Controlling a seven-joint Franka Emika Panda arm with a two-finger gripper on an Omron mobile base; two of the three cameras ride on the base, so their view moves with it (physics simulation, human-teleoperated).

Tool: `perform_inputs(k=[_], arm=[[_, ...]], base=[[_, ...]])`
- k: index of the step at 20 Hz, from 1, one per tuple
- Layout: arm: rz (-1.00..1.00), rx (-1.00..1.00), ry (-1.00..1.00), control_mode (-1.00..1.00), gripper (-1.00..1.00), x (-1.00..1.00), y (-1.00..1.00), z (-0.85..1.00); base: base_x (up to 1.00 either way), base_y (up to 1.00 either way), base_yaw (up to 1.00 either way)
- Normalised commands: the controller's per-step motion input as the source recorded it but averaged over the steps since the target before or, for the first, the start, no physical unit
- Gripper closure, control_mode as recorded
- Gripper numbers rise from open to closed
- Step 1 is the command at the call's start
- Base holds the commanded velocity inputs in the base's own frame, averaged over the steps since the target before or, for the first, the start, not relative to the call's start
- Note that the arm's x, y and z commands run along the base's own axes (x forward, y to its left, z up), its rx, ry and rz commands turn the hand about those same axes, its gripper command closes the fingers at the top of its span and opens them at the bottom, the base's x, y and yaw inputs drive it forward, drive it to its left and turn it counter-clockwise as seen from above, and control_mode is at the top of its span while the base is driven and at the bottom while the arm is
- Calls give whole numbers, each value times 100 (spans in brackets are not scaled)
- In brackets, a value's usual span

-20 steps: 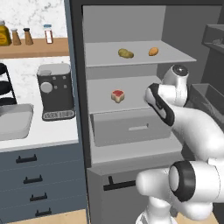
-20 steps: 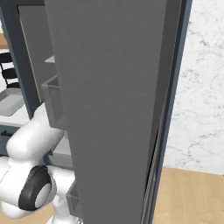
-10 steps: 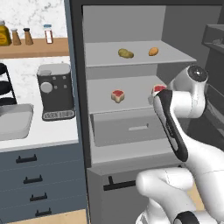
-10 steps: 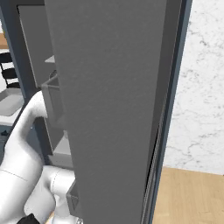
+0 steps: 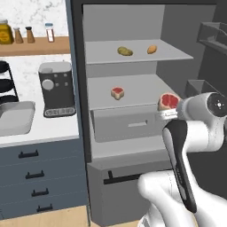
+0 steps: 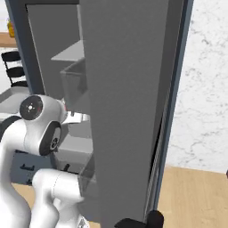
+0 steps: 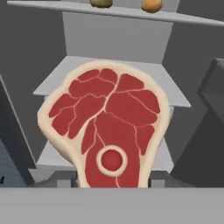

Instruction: Place one potato and one steak in each tupperware on the nearby counter, to pack two identical lunches.

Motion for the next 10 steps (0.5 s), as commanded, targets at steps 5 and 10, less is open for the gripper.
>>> perform_inputs(k=[5,10], arm=[[0,0,0,100,100,0,0,0],[0,0,0,100,100,0,0,0]], base=[[-100,43,0],[-64,100,0]])
